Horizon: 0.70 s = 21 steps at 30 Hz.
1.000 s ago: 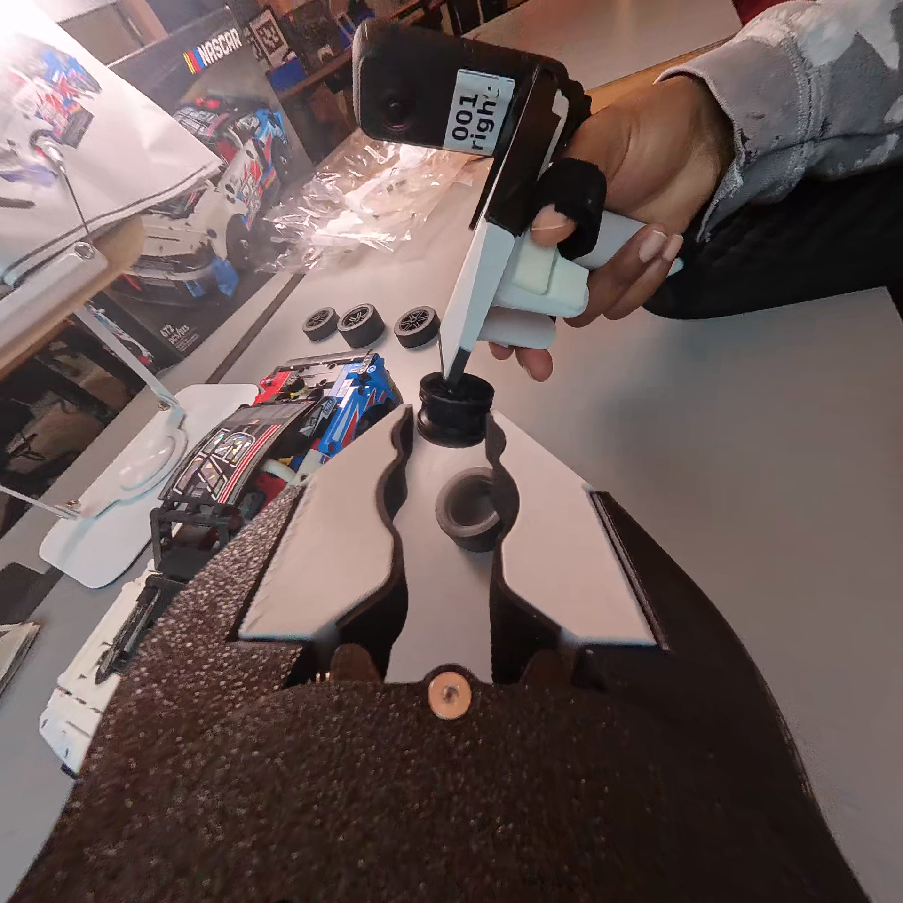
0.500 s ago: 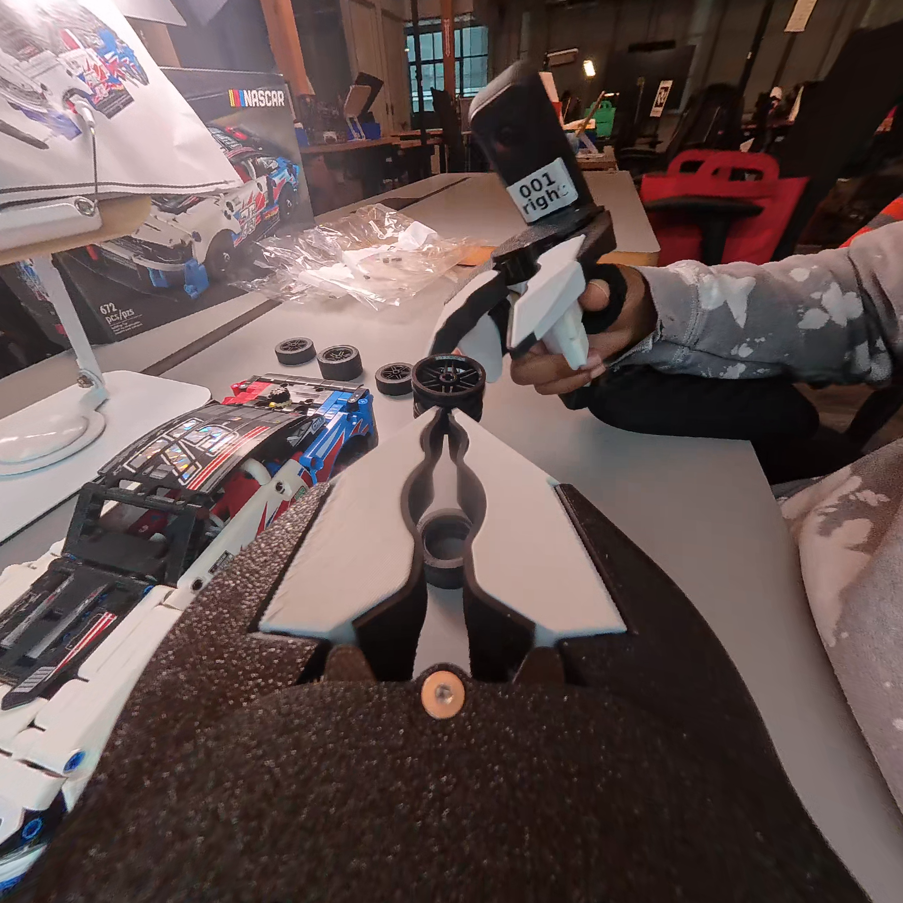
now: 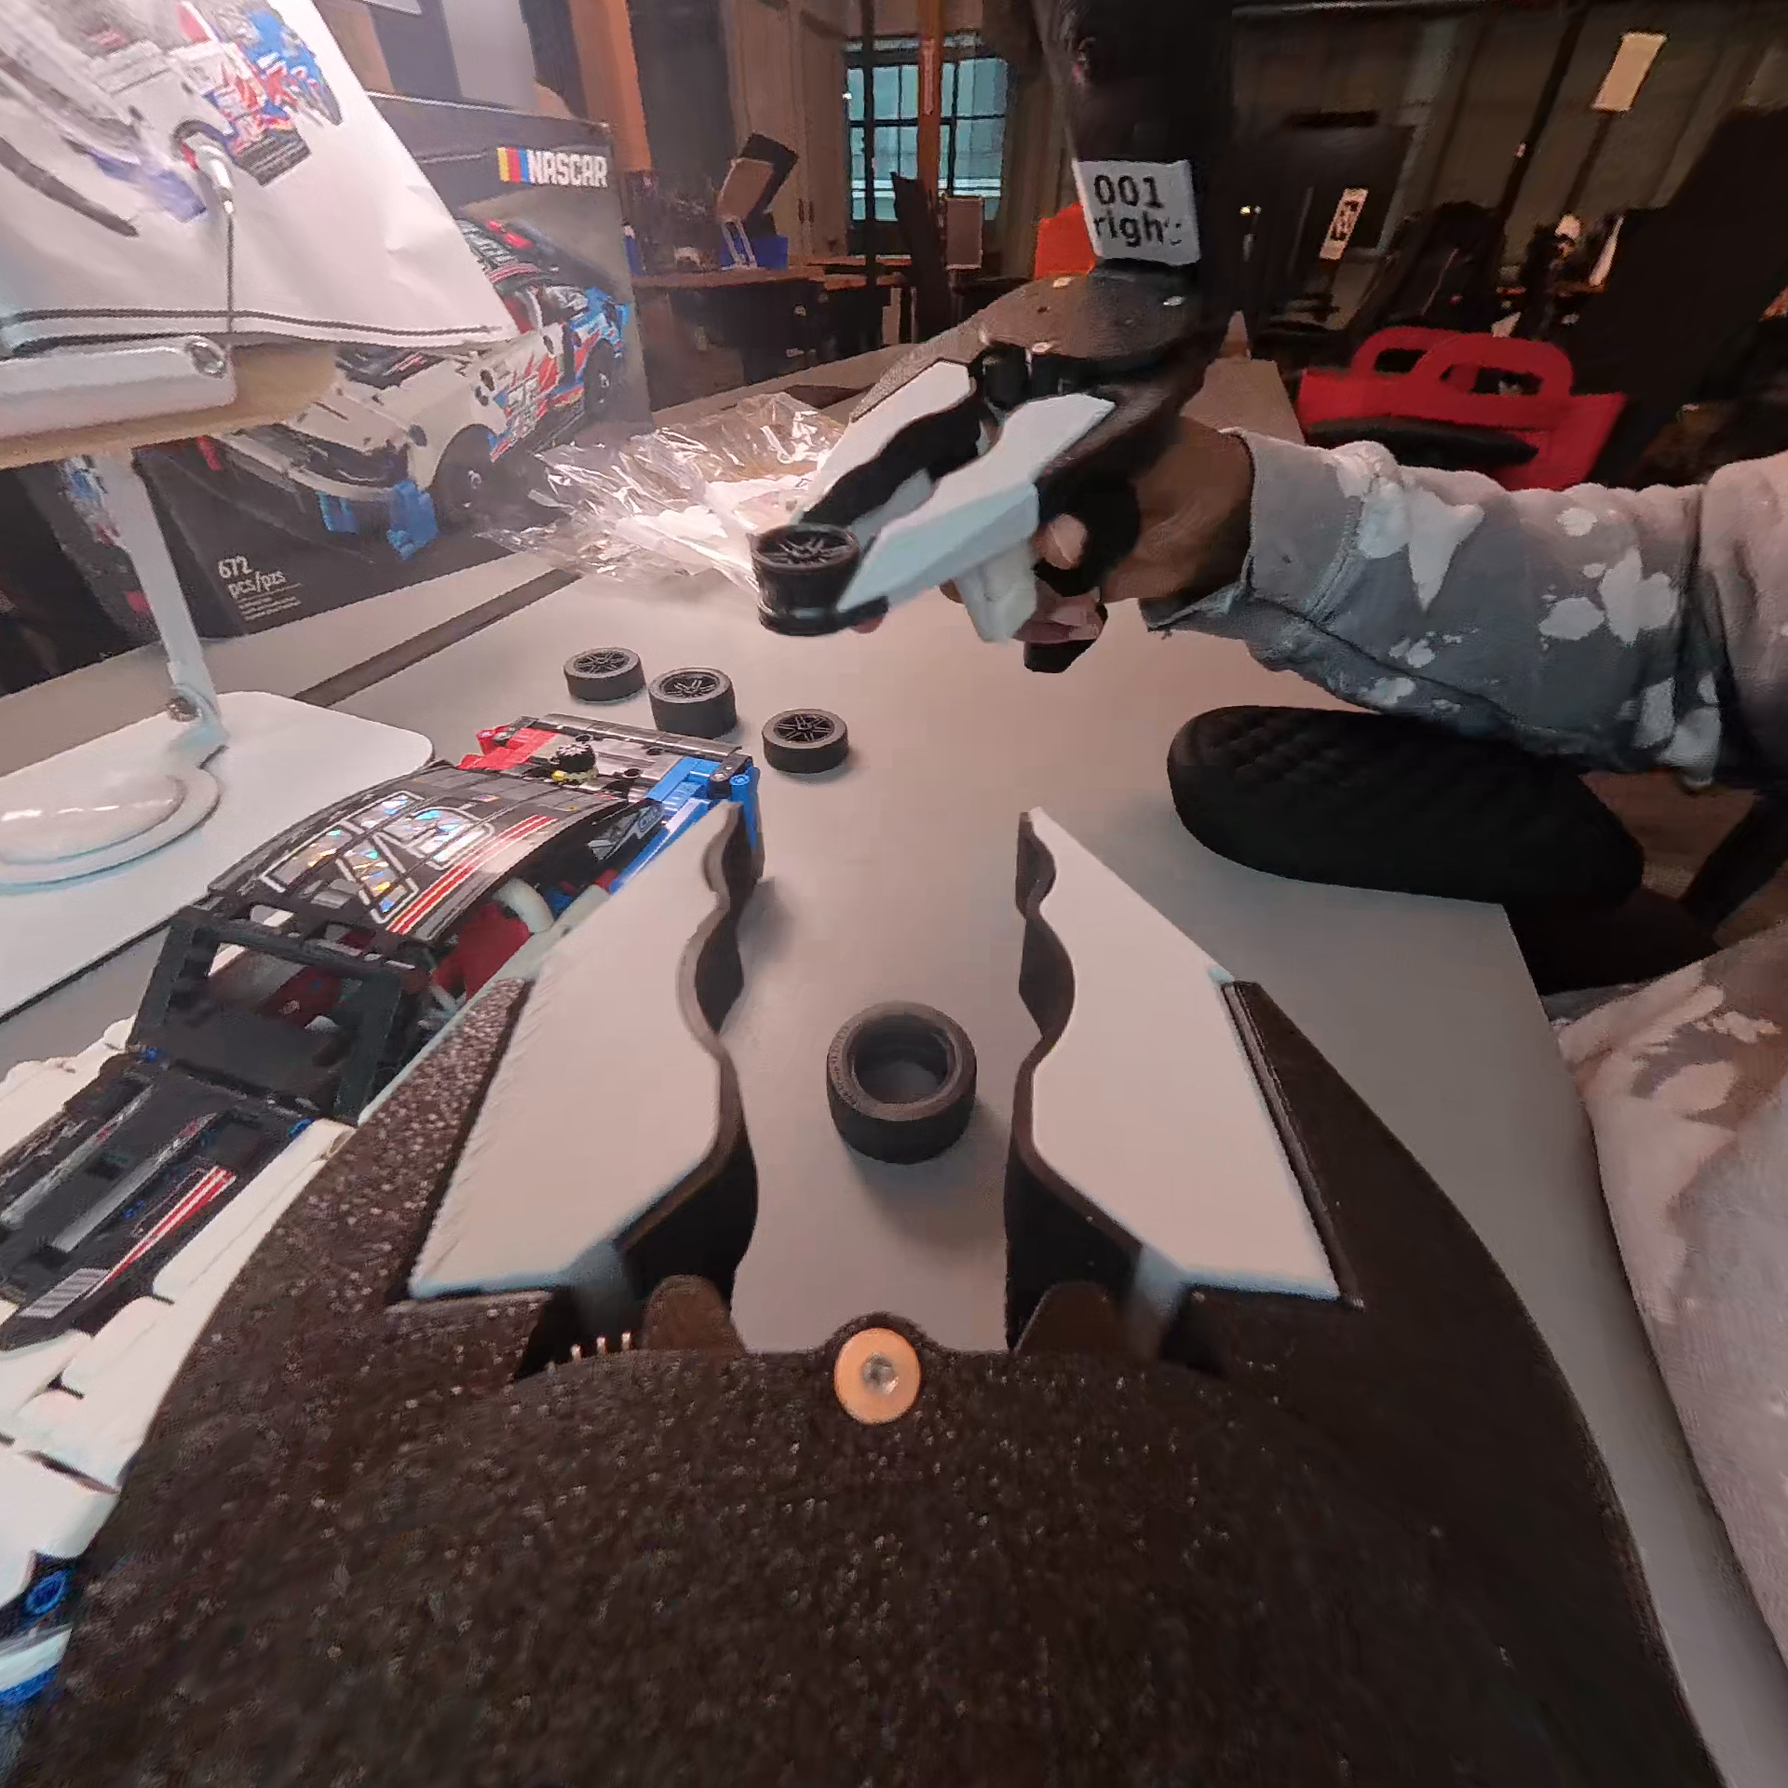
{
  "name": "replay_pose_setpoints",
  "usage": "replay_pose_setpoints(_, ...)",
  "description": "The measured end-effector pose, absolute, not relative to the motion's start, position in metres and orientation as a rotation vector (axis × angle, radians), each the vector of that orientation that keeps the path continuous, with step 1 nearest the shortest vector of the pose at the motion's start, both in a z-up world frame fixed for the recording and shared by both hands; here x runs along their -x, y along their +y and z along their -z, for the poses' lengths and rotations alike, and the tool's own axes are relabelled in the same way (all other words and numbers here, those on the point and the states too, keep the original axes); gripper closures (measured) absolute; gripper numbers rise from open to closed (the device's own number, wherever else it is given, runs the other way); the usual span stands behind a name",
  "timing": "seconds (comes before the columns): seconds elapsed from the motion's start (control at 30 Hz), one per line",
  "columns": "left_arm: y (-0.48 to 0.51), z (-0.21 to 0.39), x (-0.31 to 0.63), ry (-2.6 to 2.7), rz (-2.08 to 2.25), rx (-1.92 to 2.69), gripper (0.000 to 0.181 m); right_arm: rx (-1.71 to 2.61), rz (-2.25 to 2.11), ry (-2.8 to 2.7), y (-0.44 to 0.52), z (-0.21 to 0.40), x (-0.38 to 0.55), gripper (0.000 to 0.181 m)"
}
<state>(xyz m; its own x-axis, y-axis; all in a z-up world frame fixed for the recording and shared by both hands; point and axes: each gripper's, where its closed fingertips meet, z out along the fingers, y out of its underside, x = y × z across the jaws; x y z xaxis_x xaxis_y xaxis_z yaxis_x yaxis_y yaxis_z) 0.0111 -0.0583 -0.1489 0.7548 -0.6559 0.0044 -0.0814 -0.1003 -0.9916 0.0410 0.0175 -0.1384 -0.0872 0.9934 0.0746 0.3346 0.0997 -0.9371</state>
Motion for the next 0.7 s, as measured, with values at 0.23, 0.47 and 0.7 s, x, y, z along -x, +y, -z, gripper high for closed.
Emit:
replay_pose_setpoints(0.23,-0.049,0.143,0.011,0.472,0.506,1.624,0.117,1.695,-0.832,-1.308,0.187,0.169,-0.05,0.151)
replay_pose_setpoints(0.47,-0.045,0.164,0.007,0.513,0.483,1.693,0.124,1.792,-0.554,-1.501,0.257,0.218,-0.003,0.151)
replay_pose_setpoints(0.7,-0.047,0.172,0.0,0.564,0.458,1.713,0.126,1.841,-0.536,-1.616,0.274,0.235,0.023,0.151)
